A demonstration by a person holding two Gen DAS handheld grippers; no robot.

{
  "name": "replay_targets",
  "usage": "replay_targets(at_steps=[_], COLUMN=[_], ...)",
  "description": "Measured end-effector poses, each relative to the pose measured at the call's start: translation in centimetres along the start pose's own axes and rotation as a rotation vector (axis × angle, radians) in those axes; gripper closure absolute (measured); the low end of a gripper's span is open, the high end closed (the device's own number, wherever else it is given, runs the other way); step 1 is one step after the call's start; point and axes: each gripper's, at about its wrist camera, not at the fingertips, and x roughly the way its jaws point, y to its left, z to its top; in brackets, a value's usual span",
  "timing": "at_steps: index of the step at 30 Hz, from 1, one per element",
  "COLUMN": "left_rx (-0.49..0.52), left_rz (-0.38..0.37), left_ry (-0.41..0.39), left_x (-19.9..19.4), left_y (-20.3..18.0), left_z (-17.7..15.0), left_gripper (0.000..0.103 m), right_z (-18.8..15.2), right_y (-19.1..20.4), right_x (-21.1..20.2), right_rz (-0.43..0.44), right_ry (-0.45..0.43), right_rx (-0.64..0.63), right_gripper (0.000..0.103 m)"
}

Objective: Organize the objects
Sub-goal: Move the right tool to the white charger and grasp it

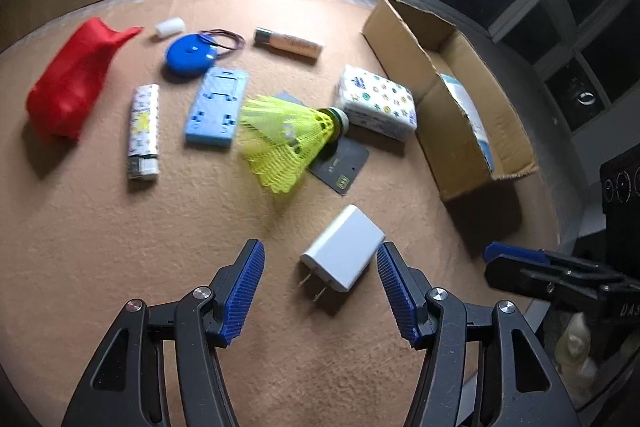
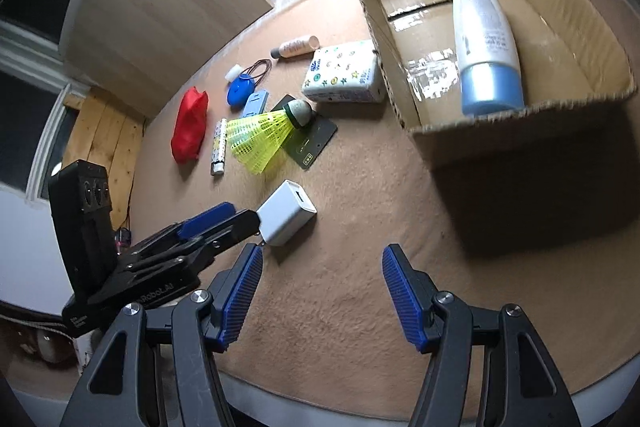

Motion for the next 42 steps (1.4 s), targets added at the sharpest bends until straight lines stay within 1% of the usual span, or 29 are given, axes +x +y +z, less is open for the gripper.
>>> replay_targets(at_steps=[3,4,6,11,13,15,18,21,26,27,32,34,36,38,40,42], left_rx=[0.022,0.028,0.054,0.103,0.109,0.113,0.146,0.173,0.168,0.168,0.163,0.157,0.152,0.143,0.126,0.114], left_rz=[-0.024,-0.026,-0.032,-0.051,-0.075,-0.111,-0.132,-0.109,-0.102,-0.099,-0.100,-0.105,-0.106,-0.105,-0.100,-0.099], left_ry=[0.012,0.018,0.031,0.054,0.065,0.078,0.088,0.088,0.098,0.099,0.095,0.091,0.089,0.088,0.089,0.085], left_x=[0.9,1.2,1.8,2.8,3.0,3.1,3.2,3.4,3.9,4.0,4.3,4.3,4.3,4.3,4.1,3.8], left_y=[-0.2,-0.3,-0.6,-1.3,-1.5,-1.9,-2.8,-3.5,-3.6,-3.7,-4.0,-4.0,-3.9,-3.8,-3.5,-3.3], left_z=[0.2,0.2,0.2,0.0,-0.2,-0.5,-0.9,-1.1,-1.1,-1.0,-0.8,-0.8,-0.8,-0.9,-0.7,-0.6], left_gripper=[0.042,0.045,0.048,0.051,0.054,0.055,0.054,0.054,0.053,0.053,0.054,0.054,0.054,0.056,0.061,0.061], right_z=[0.0,0.0,0.0,0.0,0.1,0.3,0.8,1.4,2.2,2.3,2.8,2.9,3.0,3.0,3.0,3.1], right_y=[-0.3,-0.3,-0.4,-0.9,-1.1,-1.3,-1.4,-1.1,-0.5,-0.5,0.0,0.1,0.4,0.8,1.0,1.2], right_x=[0.2,0.2,0.2,0.8,1.3,1.7,2.5,3.4,4.9,5.2,6.5,6.8,6.8,6.7,6.4,5.9], right_rz=[0.005,0.003,0.003,0.013,0.015,0.020,0.025,0.023,0.010,0.022,0.013,0.020,0.008,-0.003,-0.004,-0.003], right_ry=[-0.009,-0.013,-0.016,-0.009,-0.005,0.001,0.006,0.019,0.033,0.046,0.076,0.080,0.078,0.078,0.076,0.069], right_rx=[0.033,0.040,0.051,0.090,0.102,0.114,0.120,0.115,0.090,0.078,0.045,0.034,0.017,0.000,-0.012,-0.020], right_gripper=[0.045,0.046,0.051,0.059,0.060,0.062,0.065,0.066,0.066,0.067,0.072,0.074,0.074,0.074,0.075,0.075])
